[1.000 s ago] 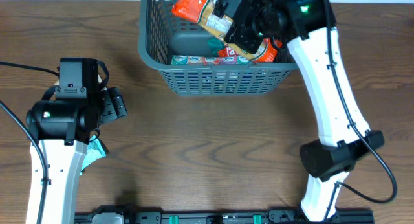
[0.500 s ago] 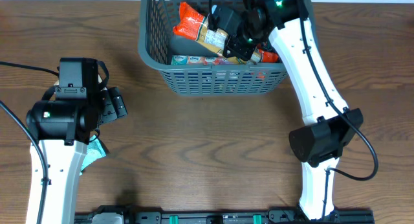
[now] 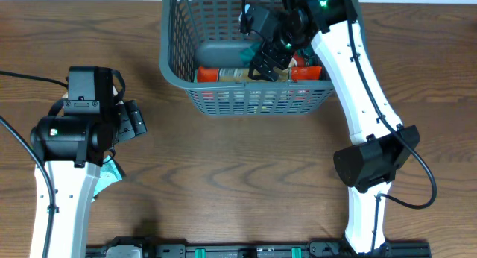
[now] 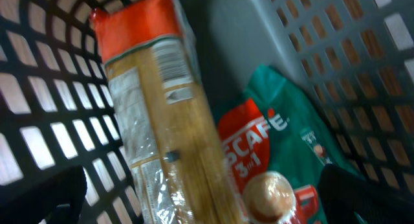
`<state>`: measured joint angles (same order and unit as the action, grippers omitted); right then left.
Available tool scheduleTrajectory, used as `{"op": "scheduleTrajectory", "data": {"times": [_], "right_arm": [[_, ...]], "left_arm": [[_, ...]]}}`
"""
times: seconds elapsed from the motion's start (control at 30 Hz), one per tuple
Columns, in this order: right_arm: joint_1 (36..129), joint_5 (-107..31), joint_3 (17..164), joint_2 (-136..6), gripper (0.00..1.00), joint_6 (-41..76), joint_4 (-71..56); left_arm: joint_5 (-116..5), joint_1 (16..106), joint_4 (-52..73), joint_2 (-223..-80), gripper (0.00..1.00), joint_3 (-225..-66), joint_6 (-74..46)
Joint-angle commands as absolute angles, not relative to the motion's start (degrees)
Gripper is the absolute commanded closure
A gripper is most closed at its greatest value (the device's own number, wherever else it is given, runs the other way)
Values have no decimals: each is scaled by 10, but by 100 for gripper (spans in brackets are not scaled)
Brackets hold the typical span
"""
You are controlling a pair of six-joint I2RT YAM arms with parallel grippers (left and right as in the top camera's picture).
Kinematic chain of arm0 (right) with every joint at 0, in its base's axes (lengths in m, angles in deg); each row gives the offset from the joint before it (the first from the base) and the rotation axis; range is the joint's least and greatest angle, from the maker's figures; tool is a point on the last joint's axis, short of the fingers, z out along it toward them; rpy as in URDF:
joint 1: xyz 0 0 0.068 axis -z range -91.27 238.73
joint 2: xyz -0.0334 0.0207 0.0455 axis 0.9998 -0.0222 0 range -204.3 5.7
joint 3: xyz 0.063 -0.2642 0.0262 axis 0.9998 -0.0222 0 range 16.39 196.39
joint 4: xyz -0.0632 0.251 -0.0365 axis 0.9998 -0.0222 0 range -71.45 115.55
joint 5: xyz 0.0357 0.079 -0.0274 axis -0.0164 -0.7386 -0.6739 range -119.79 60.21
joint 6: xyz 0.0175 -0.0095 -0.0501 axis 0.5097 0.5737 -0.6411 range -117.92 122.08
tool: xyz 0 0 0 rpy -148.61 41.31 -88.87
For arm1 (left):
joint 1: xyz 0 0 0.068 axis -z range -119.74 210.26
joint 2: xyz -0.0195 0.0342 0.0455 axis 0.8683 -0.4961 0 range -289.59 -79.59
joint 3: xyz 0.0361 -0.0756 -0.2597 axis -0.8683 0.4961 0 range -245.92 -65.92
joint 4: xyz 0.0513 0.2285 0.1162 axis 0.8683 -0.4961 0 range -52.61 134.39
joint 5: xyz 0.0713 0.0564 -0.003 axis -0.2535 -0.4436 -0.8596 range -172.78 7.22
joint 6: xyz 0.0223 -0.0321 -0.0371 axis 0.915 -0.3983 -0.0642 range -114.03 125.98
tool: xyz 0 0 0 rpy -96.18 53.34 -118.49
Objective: Pack container
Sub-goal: 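Lower the spaghetti pack into the basket and open the right gripper, then retract the right gripper to the right side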
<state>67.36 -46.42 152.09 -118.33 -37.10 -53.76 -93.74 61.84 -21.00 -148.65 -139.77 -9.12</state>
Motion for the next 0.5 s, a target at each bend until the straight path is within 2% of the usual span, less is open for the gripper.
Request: {"op": "scheduleTrajectory", "data": {"times": [0.0,0.1,0.23,0.33,0.47], "right_arm": [[670,-487,1532,-1168,1,-332,-526],[674,-436,1555,-1154,1,-262,-499],[685,-256,1613,-1128,1,-126,-483],[705,-108,1659,-1104,1,-29,-500],[750,-9,1675,-1064,1,62,-547]], "left_arm": [[-948,616,-209,-1485,2,-1394,-87],[-948,616,-210,-1485,2,-1394,-87],[-948,616,-210,-1485,1,-1394,-87],[-948,616,-209,-1485,2,-1394,-86],[-948,616,-210,-1485,2,-1394,-87]]}}
